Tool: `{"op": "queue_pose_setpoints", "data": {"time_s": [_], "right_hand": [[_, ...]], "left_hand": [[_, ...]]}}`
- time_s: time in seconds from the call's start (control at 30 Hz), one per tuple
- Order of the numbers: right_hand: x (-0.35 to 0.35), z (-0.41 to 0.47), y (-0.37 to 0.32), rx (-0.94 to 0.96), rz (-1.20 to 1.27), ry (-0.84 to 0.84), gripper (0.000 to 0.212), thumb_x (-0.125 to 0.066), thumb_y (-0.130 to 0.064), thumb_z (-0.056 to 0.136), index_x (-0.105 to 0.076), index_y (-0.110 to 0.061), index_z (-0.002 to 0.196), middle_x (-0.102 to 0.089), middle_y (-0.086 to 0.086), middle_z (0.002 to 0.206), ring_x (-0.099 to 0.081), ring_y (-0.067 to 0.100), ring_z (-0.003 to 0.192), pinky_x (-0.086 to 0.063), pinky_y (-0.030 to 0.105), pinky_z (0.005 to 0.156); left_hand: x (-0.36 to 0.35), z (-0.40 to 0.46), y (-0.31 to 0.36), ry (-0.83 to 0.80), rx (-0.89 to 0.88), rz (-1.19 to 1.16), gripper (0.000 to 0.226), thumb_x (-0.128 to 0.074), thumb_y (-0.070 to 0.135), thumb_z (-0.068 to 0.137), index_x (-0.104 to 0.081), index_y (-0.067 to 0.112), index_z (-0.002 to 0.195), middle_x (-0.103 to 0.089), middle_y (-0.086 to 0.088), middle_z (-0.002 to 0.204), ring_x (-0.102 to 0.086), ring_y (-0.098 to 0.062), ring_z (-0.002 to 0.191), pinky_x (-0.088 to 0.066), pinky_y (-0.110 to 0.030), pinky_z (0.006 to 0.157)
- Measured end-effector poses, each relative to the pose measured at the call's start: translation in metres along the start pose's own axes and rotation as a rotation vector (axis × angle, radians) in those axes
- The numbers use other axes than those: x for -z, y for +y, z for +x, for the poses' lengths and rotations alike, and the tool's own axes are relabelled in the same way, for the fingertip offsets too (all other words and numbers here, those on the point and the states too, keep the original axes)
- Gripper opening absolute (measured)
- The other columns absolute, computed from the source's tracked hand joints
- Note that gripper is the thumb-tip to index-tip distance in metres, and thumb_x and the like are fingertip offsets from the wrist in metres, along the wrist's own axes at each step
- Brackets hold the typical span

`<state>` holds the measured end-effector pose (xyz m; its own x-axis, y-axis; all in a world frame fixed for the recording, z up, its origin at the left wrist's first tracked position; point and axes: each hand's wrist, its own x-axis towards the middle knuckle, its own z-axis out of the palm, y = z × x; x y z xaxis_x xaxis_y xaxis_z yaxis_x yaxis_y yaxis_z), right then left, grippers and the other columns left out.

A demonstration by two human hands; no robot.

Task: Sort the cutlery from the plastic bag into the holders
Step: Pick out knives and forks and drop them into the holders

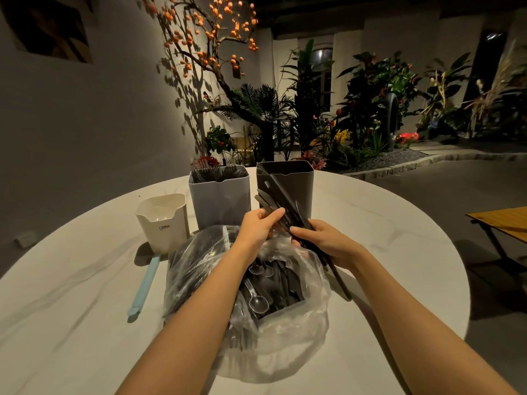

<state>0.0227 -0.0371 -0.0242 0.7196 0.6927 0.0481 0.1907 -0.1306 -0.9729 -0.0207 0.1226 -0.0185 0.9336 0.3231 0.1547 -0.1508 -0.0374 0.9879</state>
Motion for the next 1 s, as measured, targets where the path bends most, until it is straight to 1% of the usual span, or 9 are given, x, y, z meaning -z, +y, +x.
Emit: {"op": "queue_pose_setpoints", "data": {"time_s": [0.07,0.17,0.27,0.37,0.47,0.57,0.7,0.9,1.0], "right_hand": [[-0.001,-0.001,0.000,0.009,-0.008,-0.016,0.019,-0.052,-0.027,0.098,-0.060,-0.013,0.090,-0.057,-0.002,0.070,-0.053,0.007,0.061,-0.045,0.018,0.062],[-0.002,-0.002,0.001,0.019,-0.040,-0.028,0.020,-0.052,-0.028,0.098,-0.060,-0.011,0.091,-0.056,-0.002,0.071,-0.053,0.006,0.062,-0.045,0.017,0.063],[-0.002,-0.005,-0.001,0.014,-0.091,-0.043,0.019,-0.052,-0.029,0.098,-0.060,-0.015,0.087,-0.057,-0.002,0.073,-0.056,0.005,0.064,-0.047,0.016,0.064],[-0.001,-0.006,-0.001,-0.007,-0.179,-0.067,0.019,-0.053,-0.033,0.096,-0.063,-0.017,0.093,-0.060,0.001,0.083,-0.059,0.011,0.076,-0.049,0.019,0.073],[-0.001,-0.007,-0.001,0.021,-0.260,-0.075,0.027,-0.054,-0.032,0.097,-0.065,-0.010,0.108,-0.058,-0.004,0.080,-0.057,0.005,0.074,-0.046,0.014,0.069],[0.001,-0.011,-0.003,0.050,-0.265,-0.069,0.014,-0.056,-0.027,0.096,-0.065,-0.016,0.096,-0.053,-0.009,0.069,-0.052,0.003,0.062,-0.043,0.011,0.061],[0.003,-0.012,-0.004,0.041,-0.302,-0.050,0.010,-0.062,-0.029,0.092,-0.063,-0.021,0.086,-0.058,-0.005,0.073,-0.056,0.006,0.068,-0.044,0.012,0.063],[0.006,-0.013,-0.006,-0.022,-0.354,-0.018,0.019,-0.060,-0.030,0.093,-0.057,-0.019,0.077,-0.053,-0.003,0.069,-0.051,0.006,0.061,-0.042,0.007,0.054],[0.006,-0.013,-0.005,-0.038,-0.363,-0.002,0.027,-0.061,-0.037,0.090,-0.055,-0.017,0.073,-0.052,-0.003,0.067,-0.051,0.006,0.059,-0.042,0.009,0.057]], "left_hand": [[0.000,-0.001,0.000,-0.017,-0.012,0.018,0.019,-0.064,0.021,0.092,-0.070,0.004,0.095,-0.073,-0.017,0.096,-0.068,-0.036,0.096,-0.053,-0.046,0.091],[-0.001,-0.002,0.003,-0.046,0.004,0.000,0.016,-0.056,0.016,0.095,-0.068,0.008,0.088,-0.072,-0.009,0.082,-0.067,-0.026,0.078,-0.050,-0.037,0.076],[-0.001,-0.002,0.006,-0.009,0.050,-0.159,0.018,-0.051,0.017,0.094,-0.063,0.012,0.082,-0.066,-0.004,0.074,-0.058,-0.021,0.077,-0.042,-0.037,0.075],[0.001,-0.002,0.008,0.060,0.067,-0.273,0.026,-0.056,0.034,0.094,-0.067,0.012,0.102,-0.067,-0.004,0.086,-0.061,-0.017,0.083,-0.048,-0.035,0.080],[0.003,-0.002,0.008,0.062,0.049,-0.345,0.031,-0.057,0.037,0.094,-0.068,0.012,0.110,-0.072,-0.003,0.092,-0.068,-0.016,0.086,-0.056,-0.031,0.079],[0.004,-0.003,0.009,0.078,0.038,-0.338,0.021,-0.059,0.030,0.094,-0.067,0.014,0.104,-0.071,-0.002,0.088,-0.068,-0.015,0.082,-0.057,-0.027,0.071],[0.007,-0.003,0.008,0.113,0.019,-0.327,0.006,-0.061,0.019,0.094,-0.062,0.015,0.090,-0.063,-0.002,0.078,-0.064,-0.017,0.078,-0.054,-0.030,0.072],[0.007,-0.003,0.011,0.113,-0.020,-0.257,0.022,-0.048,0.014,0.099,-0.067,0.015,0.088,-0.056,-0.003,0.079,-0.054,-0.015,0.073,-0.049,-0.022,0.058],[0.007,-0.005,0.011,0.110,0.001,-0.257,0.028,-0.045,0.022,0.101,-0.065,0.015,0.082,-0.058,-0.006,0.081,-0.056,-0.018,0.079,-0.050,-0.029,0.067]]}}
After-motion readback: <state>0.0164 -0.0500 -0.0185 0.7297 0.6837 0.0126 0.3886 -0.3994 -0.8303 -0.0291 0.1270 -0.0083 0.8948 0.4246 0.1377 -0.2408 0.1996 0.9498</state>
